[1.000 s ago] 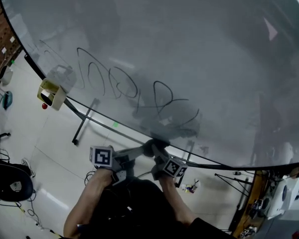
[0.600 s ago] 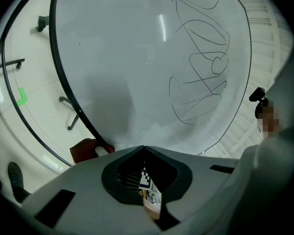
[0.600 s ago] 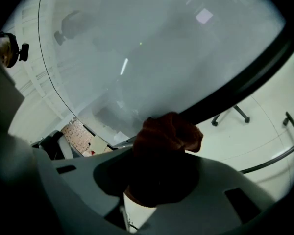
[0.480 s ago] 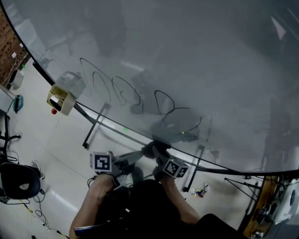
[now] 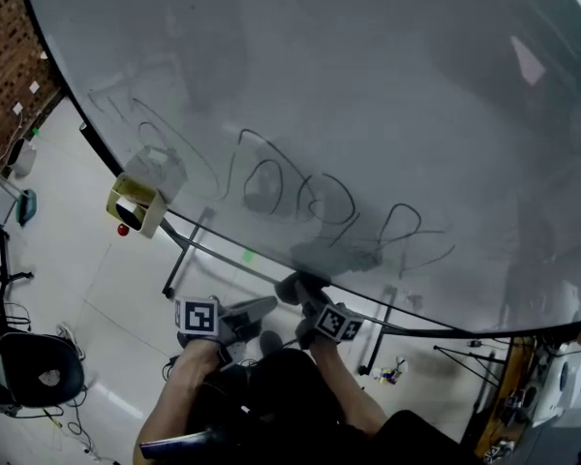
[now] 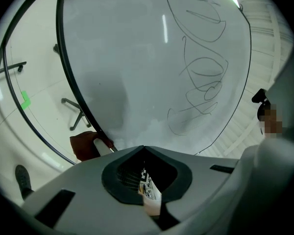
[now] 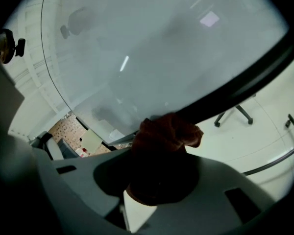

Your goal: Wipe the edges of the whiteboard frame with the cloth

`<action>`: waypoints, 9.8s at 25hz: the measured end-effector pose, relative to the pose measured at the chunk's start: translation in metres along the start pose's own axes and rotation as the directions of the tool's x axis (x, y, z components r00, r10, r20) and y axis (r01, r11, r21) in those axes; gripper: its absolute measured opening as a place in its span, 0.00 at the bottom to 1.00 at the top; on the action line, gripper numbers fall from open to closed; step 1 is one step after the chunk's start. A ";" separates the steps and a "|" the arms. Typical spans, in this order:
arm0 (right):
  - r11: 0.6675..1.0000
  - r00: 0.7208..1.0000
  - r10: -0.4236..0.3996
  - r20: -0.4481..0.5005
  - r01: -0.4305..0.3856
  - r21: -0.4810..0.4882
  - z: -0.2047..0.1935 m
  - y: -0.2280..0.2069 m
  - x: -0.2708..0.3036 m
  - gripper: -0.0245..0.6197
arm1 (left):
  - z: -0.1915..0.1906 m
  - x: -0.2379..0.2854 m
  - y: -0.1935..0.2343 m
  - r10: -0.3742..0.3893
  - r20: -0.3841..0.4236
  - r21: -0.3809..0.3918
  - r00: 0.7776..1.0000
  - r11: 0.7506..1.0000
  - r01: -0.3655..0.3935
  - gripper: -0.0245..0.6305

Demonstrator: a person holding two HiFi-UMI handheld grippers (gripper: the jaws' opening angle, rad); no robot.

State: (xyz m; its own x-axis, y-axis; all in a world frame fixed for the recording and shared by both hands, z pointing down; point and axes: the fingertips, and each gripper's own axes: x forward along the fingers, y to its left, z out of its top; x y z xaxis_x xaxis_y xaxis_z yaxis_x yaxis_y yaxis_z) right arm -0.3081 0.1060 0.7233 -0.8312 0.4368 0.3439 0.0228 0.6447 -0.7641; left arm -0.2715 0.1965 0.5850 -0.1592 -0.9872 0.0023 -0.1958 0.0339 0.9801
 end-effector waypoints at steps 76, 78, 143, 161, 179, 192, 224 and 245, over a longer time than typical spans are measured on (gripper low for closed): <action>0.959 0.830 -0.263 0.492 0.167 0.230 -0.072 0.146 0.247 0.22 | 0.199 -0.316 0.057 -0.116 -0.602 -0.047 0.790 0.993 0.110 0.02; 0.958 0.821 -0.263 0.506 0.161 0.237 -0.073 0.148 0.248 0.22 | 0.195 -0.314 0.060 -0.104 -0.628 -0.056 0.771 0.995 0.088 0.02; 0.901 0.321 -0.404 0.857 -0.024 0.434 -0.132 0.287 0.368 0.21 | 0.342 -0.390 0.084 -0.165 -0.974 -0.142 0.154 0.978 0.152 0.02; 0.871 0.476 -0.490 0.730 0.241 0.428 -0.107 0.327 0.429 0.21 | 0.394 -0.366 0.046 -0.310 -0.920 -0.243 0.241 0.932 0.269 0.02; 0.893 0.393 -0.435 0.810 0.303 0.333 -0.035 0.412 0.396 0.21 | 0.424 -0.368 -0.027 -0.448 -0.867 -0.351 0.216 0.859 0.372 0.02; 0.910 0.350 -0.303 0.886 0.382 0.160 0.014 0.492 0.362 0.21 | 0.439 -0.367 -0.073 -0.503 -0.830 -0.375 0.242 0.824 0.425 0.02; 0.779 0.312 -0.365 0.877 0.619 0.104 0.094 0.570 0.297 0.21 | 0.447 -0.385 -0.156 -0.548 -0.835 -0.393 0.049 0.655 0.645 0.02; 0.746 0.337 -0.244 0.909 0.664 -0.046 0.141 0.643 0.267 0.21 | 0.442 -0.384 -0.201 -0.561 -0.828 -0.396 0.007 0.593 0.701 0.02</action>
State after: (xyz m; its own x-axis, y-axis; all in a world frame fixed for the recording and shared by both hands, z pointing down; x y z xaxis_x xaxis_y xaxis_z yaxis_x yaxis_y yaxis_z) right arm -0.5939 0.5490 0.2469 -0.7907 -0.5806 -0.1940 -0.5098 0.8000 -0.3164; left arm -0.5992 0.6378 0.2994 0.9095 -0.1551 -0.3857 0.1553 -0.7337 0.6614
